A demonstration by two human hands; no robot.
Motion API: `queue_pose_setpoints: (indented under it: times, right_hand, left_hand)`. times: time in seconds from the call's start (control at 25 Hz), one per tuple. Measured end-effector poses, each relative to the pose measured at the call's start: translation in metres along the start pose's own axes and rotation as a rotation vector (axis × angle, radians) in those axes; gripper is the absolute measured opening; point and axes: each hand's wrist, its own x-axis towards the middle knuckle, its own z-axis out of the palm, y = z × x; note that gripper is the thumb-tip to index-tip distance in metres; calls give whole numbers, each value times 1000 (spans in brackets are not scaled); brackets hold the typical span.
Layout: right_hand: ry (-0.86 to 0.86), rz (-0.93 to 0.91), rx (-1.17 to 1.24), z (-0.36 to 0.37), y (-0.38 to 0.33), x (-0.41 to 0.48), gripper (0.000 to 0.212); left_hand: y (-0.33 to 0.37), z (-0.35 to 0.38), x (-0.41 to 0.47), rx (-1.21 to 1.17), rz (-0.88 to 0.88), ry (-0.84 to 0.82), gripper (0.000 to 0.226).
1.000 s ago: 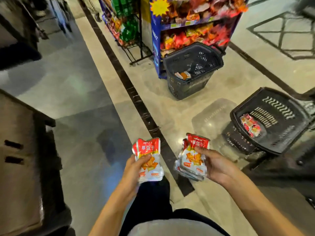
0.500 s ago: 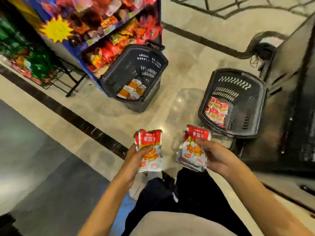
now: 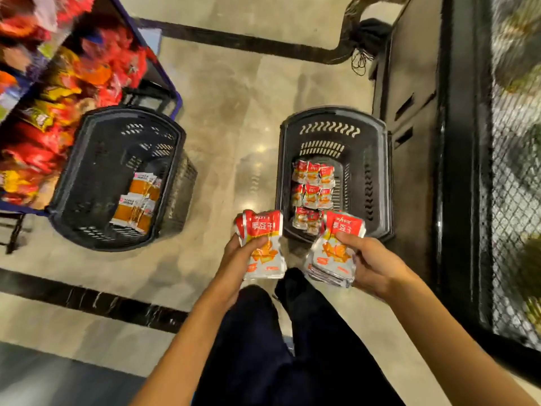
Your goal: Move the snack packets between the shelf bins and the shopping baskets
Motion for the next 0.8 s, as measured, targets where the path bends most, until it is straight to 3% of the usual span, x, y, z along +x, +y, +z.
queue_pose_setpoints:
  times: [0.28, 0.4, 0.48, 0.8]
  right_hand:
    - [162, -7, 45, -60, -65, 153, 17]
    - [196, -14, 35, -83, -73, 243, 7]
    - [191, -5, 36, -101, -70, 308, 15]
    - [238, 141, -246, -157, -4, 503, 9]
  left_hand:
    - [-19, 85, 171, 67, -178, -50, 18]
    - [-56, 114, 260, 122, -285, -74, 44]
    - [-88, 127, 321, 186, -340, -9, 53]
    - [-201, 141, 481, 384, -487, 11, 26]
